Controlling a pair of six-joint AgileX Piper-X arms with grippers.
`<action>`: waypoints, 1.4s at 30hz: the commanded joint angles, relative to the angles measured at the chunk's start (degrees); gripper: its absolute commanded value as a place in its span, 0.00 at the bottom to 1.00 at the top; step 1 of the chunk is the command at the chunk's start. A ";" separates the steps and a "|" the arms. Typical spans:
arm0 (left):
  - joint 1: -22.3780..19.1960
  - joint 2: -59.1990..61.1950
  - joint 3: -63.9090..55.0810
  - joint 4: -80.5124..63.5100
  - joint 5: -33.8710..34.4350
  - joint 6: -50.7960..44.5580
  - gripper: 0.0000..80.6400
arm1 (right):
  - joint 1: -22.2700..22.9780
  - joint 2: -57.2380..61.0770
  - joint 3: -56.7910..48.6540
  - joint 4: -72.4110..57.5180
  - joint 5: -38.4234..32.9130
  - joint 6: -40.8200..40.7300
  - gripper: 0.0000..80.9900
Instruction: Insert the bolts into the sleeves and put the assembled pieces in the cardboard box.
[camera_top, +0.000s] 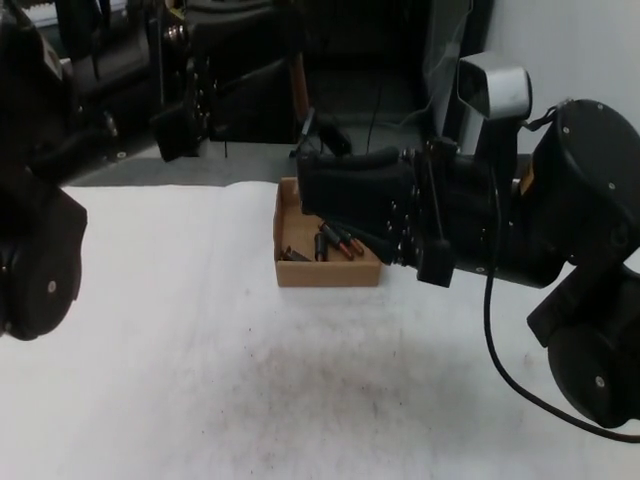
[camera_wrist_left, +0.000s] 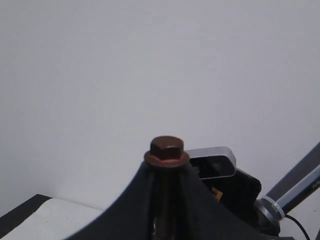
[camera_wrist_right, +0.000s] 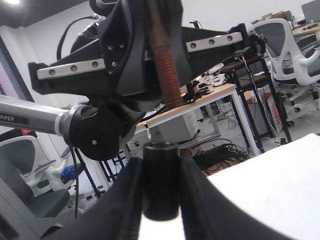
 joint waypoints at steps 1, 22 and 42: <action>0.18 -0.82 -0.16 0.10 2.68 0.41 0.00 | 0.07 -0.69 -0.09 -1.58 -0.52 0.88 0.01; 0.18 -0.82 -0.16 1.15 11.05 -1.33 0.00 | 0.07 -0.69 -0.22 -1.58 -1.93 1.21 0.01; 0.18 -0.82 -0.16 1.15 10.12 -3.12 0.00 | 0.07 -0.69 -1.60 -3.55 2.64 -3.83 0.01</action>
